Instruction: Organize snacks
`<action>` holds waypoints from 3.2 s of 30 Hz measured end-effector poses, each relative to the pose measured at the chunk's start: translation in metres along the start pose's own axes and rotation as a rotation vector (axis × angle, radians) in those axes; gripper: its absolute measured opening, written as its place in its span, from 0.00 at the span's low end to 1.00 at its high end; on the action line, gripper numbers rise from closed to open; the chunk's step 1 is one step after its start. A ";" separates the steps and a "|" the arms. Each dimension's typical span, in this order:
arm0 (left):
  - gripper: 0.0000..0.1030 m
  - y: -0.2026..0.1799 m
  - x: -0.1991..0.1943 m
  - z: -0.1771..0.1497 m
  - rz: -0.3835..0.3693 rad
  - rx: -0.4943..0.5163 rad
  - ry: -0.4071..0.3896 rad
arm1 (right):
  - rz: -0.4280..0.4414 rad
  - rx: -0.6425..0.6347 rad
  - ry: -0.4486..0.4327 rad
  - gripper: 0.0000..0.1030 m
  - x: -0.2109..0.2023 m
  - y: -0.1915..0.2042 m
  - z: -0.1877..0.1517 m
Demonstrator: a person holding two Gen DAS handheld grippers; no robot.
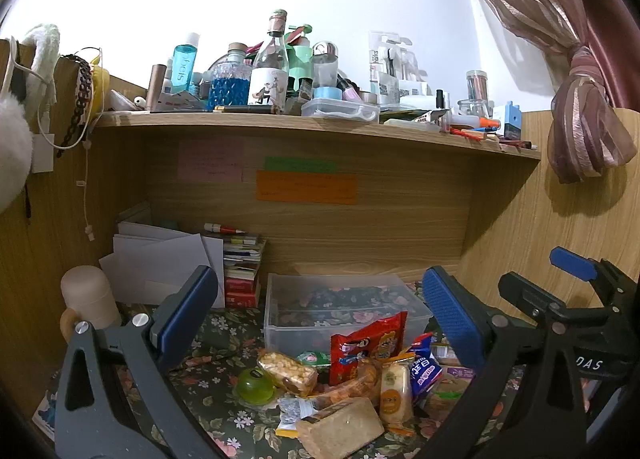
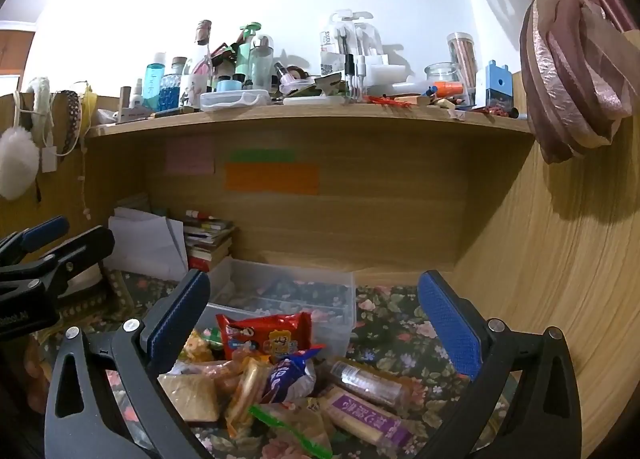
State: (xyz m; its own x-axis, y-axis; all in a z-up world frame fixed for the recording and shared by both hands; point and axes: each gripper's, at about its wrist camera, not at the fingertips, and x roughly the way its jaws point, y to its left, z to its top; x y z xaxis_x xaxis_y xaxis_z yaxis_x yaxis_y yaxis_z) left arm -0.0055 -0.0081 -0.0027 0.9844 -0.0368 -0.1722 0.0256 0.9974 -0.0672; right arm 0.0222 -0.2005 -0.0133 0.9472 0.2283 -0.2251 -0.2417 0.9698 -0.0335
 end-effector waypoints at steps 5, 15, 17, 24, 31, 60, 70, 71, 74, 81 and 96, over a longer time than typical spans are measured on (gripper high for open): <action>1.00 0.000 0.000 0.000 0.000 0.000 0.000 | 0.003 0.008 0.005 1.00 0.000 0.000 -0.001; 1.00 -0.003 0.001 -0.002 -0.002 0.003 0.009 | 0.006 0.011 0.005 1.00 0.000 0.000 -0.001; 1.00 -0.002 0.002 -0.002 -0.004 0.004 0.010 | 0.008 0.015 0.006 1.00 0.001 0.000 -0.001; 1.00 -0.002 0.002 -0.003 -0.004 0.005 0.012 | 0.017 0.025 0.008 1.00 0.001 0.000 -0.003; 1.00 -0.001 0.004 -0.005 -0.006 0.005 0.020 | 0.020 0.022 0.003 1.00 0.000 0.001 -0.003; 1.00 -0.001 0.004 -0.007 -0.009 0.006 0.022 | 0.040 0.031 0.001 1.00 -0.001 0.003 -0.001; 0.98 0.002 0.012 -0.013 -0.009 0.014 0.061 | 0.050 0.066 0.039 0.99 0.006 -0.015 -0.006; 0.93 0.004 0.015 -0.016 -0.008 0.015 0.077 | 0.045 0.063 0.056 0.96 0.009 -0.018 -0.010; 0.82 0.007 0.027 -0.026 -0.007 0.018 0.145 | 0.041 0.048 0.106 0.86 0.015 -0.023 -0.019; 0.81 0.012 0.050 -0.061 -0.032 0.019 0.308 | 0.071 0.055 0.256 0.74 0.031 -0.035 -0.047; 0.97 -0.004 0.076 -0.123 -0.058 -0.013 0.515 | 0.185 0.075 0.420 0.74 0.045 -0.019 -0.091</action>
State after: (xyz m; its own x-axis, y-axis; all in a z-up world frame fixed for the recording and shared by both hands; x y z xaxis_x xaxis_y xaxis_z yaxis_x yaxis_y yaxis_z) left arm 0.0475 -0.0222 -0.1365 0.7677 -0.1213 -0.6292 0.0722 0.9920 -0.1031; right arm 0.0507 -0.2167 -0.1116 0.7186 0.3582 -0.5961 -0.3680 0.9231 0.1111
